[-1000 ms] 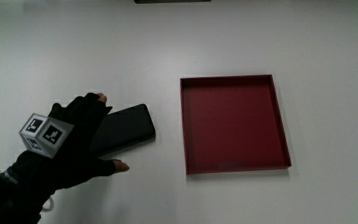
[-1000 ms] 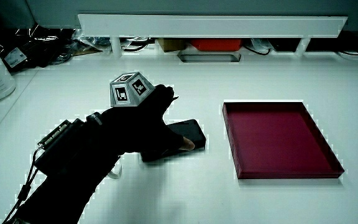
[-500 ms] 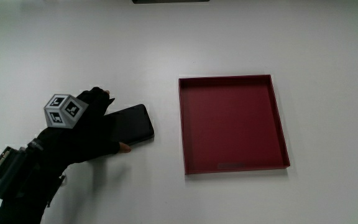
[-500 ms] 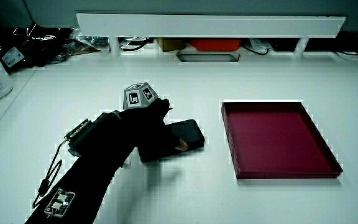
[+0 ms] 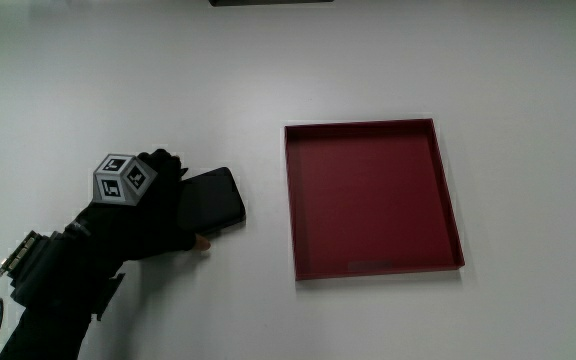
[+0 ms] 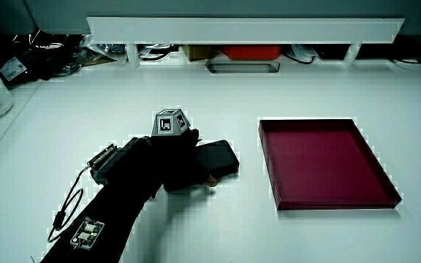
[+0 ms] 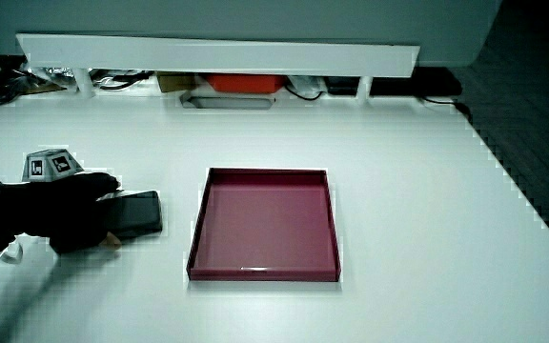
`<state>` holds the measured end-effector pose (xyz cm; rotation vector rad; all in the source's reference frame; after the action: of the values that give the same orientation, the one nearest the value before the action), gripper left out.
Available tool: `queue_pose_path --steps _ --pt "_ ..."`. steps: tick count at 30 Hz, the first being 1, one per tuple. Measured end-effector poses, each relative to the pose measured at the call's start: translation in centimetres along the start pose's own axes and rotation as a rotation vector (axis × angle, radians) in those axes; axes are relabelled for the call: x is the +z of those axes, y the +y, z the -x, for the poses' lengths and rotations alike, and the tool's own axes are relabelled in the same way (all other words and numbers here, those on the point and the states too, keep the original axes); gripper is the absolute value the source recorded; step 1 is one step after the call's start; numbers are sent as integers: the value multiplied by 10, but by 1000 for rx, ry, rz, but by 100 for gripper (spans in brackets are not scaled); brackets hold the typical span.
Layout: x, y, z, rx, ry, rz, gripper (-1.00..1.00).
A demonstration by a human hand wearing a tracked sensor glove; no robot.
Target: Pick battery from desk
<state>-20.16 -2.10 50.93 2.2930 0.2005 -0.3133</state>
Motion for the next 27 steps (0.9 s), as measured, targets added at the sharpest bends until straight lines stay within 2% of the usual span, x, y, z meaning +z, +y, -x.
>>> queue_pose_path --steps 2,3,4,7,9,14,16,22,23,24,25,27 --pt "-2 -1 -2 5 10 6 0" --pt "-5 2 1 -2 7 9 0" --pt "-6 1 0 14 -10 17 0" --pt "-6 0 -2 -9 3 -1 0" --pt "-5 -1 -5 -14 10 -1 13" --pt "-5 -2 -10 -51 43 -48 44" --pt "-5 -4 -10 -65 28 -68 56" --pt "-9 -4 -7 -89 43 -115 94" --pt "-9 -5 -7 -86 22 -111 100" --pt "-9 -6 -8 -103 22 -119 100" --pt "-8 -8 -9 -89 9 -114 100" --pt "-8 -7 -9 -121 19 -128 100"
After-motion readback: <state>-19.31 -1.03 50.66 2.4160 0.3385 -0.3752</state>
